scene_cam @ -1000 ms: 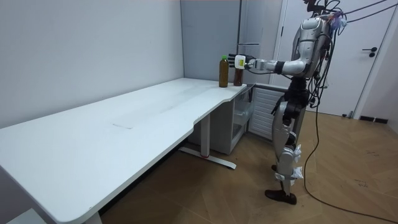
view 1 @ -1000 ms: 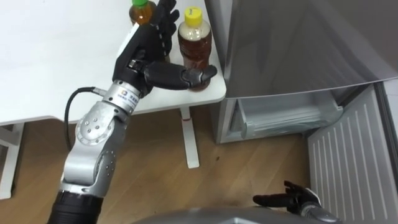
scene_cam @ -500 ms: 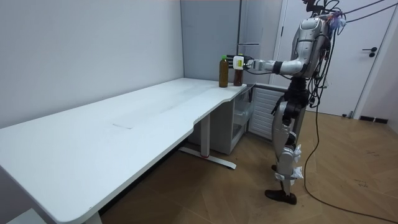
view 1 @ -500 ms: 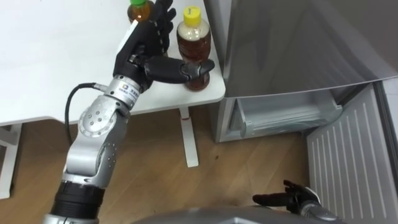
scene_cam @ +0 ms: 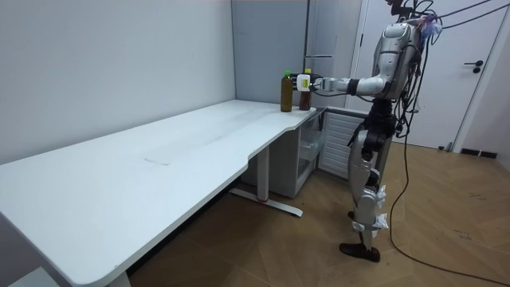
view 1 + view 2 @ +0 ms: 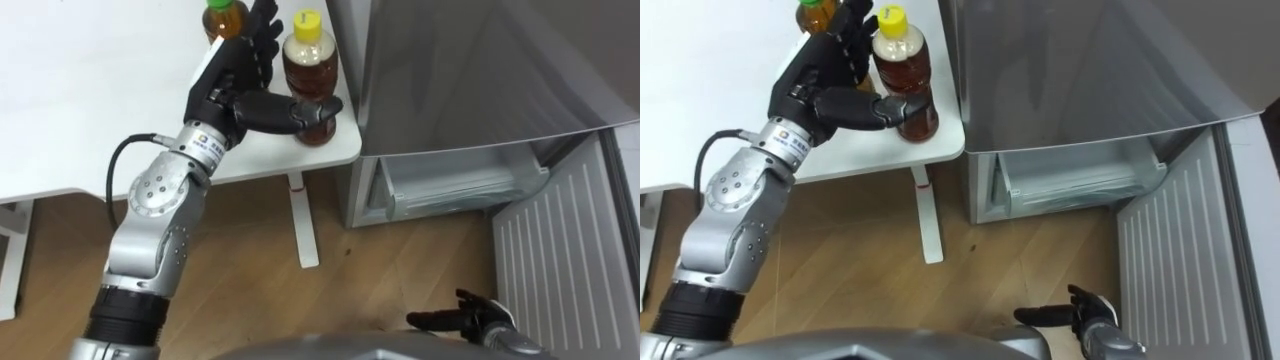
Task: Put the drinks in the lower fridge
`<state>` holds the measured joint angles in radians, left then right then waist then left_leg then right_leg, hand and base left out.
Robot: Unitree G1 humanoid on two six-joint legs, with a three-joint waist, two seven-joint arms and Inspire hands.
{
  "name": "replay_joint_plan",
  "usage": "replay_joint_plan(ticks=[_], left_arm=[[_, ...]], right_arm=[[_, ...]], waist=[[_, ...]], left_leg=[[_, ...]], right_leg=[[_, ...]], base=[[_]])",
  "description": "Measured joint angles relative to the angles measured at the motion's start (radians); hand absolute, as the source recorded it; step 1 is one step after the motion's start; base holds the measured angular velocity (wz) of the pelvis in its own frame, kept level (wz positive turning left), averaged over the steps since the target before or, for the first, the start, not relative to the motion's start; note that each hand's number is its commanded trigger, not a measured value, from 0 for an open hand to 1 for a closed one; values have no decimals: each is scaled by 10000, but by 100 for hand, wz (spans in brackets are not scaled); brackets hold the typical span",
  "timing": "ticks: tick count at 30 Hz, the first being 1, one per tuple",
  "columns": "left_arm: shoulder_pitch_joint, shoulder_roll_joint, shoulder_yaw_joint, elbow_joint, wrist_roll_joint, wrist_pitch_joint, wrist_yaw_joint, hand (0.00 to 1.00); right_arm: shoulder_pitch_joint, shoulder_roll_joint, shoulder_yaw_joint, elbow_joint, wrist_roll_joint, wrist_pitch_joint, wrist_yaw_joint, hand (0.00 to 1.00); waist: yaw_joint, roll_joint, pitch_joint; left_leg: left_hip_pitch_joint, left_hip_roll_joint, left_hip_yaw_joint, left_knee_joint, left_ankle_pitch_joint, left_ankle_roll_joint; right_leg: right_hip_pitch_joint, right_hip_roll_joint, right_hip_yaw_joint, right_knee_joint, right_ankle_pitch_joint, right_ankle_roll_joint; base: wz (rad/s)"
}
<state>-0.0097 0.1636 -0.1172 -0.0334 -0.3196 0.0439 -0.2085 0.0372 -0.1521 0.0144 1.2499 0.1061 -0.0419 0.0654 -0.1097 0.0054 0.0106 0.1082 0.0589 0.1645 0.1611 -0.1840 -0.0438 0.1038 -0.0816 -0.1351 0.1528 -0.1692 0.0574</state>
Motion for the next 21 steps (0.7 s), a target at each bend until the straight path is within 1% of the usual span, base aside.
replay_joint_plan(ticks=[6, 9, 14, 16, 21], left_arm=[[-3, -56, 31, 148, 50, 10, -165, 100], [-8, -80, 164, 171, 75, 16, -259, 100], [-7, -77, 196, 171, 79, 35, -432, 100], [-8, -81, 198, 171, 80, 95, -443, 100], [-8, -87, 198, 171, 78, 220, -665, 100]], right_arm=[[240, -15, -81, -408, -12, 8, 258, 0], [252, -17, -91, -435, -21, 17, 350, 0], [227, -9, -93, -537, -185, 114, 417, 0], [224, 1, -94, -597, -343, 119, 429, 0], [232, 12, -160, -638, -392, 154, 441, 0]], waist=[[-10, -20, -5], [-62, -26, -3], [-196, -52, -12], [-252, -59, -16], [-252, -79, -19]], left_leg=[[-3, -1, -1, 1, 0, 0], [-10, -1, -1, 1, 0, 0], [-21, -1, -1, 1, 0, 0], [-20, -1, -1, 1, 0, 0], [-19, -2, 0, 1, 0, 0]], right_leg=[[-41, -1, -3, -18, 0, 1], [-52, -1, 8, -18, 0, 1], [-59, -1, 9, -19, -1, 1], [-62, 0, 23, -18, -1, 0], [-69, 0, 28, -16, 0, 1]], base=[[0], [0], [0], [0], [0]])
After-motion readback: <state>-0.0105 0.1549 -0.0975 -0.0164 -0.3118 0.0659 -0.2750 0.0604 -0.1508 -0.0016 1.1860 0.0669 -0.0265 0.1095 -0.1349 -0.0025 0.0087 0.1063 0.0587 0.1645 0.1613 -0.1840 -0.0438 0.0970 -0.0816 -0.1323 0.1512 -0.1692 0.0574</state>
